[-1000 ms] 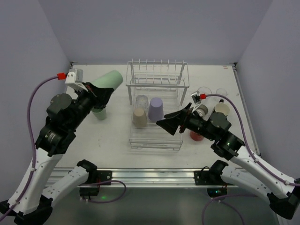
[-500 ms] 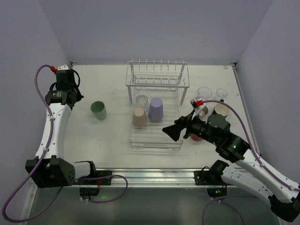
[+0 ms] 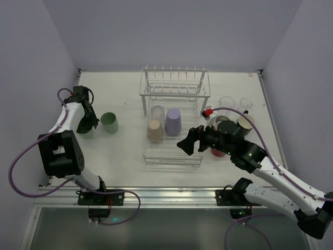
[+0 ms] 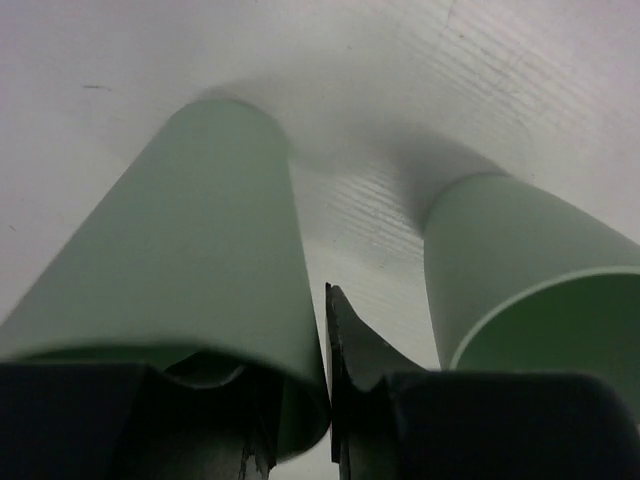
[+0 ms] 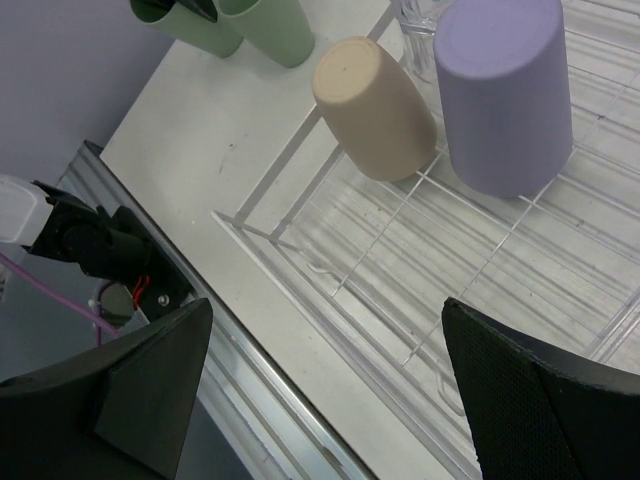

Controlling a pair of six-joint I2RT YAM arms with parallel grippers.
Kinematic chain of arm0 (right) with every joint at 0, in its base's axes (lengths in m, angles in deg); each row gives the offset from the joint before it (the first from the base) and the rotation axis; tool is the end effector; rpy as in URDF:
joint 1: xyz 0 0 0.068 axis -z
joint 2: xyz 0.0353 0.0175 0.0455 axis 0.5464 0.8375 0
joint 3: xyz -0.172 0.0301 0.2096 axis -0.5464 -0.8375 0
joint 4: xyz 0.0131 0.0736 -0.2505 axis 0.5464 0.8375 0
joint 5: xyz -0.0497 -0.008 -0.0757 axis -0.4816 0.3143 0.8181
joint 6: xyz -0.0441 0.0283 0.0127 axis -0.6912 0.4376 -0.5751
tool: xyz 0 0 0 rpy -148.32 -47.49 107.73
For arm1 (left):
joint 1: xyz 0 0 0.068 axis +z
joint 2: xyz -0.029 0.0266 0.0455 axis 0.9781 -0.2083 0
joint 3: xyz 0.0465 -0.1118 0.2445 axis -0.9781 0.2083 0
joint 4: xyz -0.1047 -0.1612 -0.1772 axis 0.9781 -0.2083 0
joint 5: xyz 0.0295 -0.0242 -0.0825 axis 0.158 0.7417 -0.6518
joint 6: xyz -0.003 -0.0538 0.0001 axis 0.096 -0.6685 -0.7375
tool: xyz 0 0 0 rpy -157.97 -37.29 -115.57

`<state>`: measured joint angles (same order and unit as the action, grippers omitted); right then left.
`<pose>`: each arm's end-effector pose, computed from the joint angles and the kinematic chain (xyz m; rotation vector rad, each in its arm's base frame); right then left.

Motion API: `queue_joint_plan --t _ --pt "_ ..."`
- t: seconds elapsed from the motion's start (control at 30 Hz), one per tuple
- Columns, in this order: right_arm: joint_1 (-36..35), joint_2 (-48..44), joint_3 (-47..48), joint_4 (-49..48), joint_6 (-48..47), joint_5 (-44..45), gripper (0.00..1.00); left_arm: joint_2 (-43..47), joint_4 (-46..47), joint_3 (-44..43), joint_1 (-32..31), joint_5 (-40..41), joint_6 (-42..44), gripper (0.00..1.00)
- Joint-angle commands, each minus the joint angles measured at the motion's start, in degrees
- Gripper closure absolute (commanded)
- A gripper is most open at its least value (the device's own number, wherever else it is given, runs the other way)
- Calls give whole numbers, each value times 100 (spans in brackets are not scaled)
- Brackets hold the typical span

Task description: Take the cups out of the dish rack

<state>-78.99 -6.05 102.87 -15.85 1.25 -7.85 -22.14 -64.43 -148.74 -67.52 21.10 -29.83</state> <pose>0.1272 0.1377 0.3210 -0.4317 1.9964 0.9453 0.3031 0.0609 0.2374 -0.7289 2.6567 0.1450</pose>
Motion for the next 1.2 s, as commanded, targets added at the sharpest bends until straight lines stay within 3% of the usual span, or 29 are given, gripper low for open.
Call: queue_joint_plan --t 0.0,0.13,0.37,0.77,1.03,1.17 --pt "-19 87 367 61 -163 26 1 -276 -25 53 105 -208 182 76" --pt "-19 262 526 70 -216 105 1 -418 -26 71 114 -252 182 69" --pt "-19 658 815 79 -224 351 1 -129 -52 -253 114 -182 130 38" --pt "-19 1036 1132 70 -251 439 1 311 -245 -773 114 -252 138 28" --pt "25 1501 1378 88 -435 1184 2 1215 114 -1098 106 -619 -11 0" --pt "183 1844 1528 35 -462 1493 1 2067 711 -871 -175 -1025 -81 0"
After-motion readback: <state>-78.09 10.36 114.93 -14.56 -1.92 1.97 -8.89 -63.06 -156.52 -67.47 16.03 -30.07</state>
